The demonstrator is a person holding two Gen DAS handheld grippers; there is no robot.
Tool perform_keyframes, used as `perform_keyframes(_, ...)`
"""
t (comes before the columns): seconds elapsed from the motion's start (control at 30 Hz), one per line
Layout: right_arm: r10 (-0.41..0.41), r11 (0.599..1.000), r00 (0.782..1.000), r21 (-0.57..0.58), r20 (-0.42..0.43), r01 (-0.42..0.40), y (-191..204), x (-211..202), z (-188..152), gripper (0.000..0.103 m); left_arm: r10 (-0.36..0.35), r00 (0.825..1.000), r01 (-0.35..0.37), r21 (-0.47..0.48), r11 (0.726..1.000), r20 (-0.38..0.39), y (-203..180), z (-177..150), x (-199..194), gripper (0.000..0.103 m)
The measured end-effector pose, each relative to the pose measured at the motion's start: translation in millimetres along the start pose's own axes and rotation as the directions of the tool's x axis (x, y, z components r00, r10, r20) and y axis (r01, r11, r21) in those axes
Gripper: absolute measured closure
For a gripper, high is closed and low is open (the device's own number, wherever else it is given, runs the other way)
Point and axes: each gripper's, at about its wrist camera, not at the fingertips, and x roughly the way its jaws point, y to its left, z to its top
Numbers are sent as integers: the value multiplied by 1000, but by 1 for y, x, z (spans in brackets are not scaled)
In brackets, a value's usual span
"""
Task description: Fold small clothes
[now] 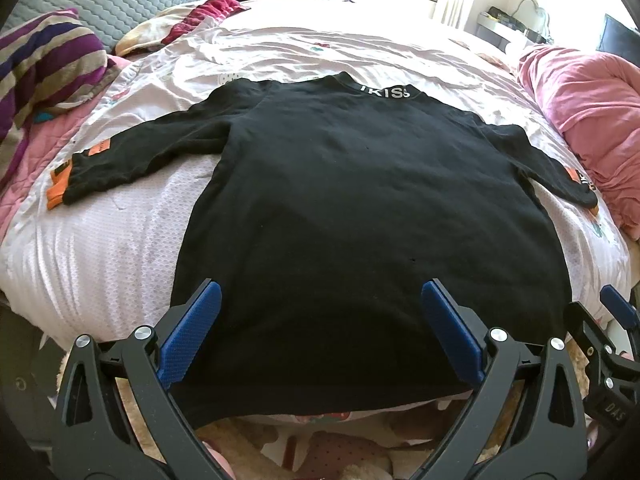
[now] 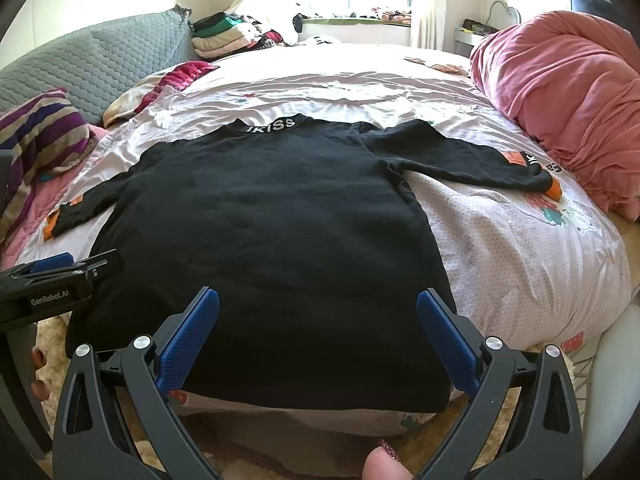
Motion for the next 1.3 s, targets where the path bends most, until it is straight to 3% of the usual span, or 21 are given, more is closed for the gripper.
perform_keyframes(1.3, 4, 1000, 1000, 9, 0, -4, -3, 1, 2, 4, 11, 1000, -11, 7, 1000, -4, 0, 2, 3, 9)
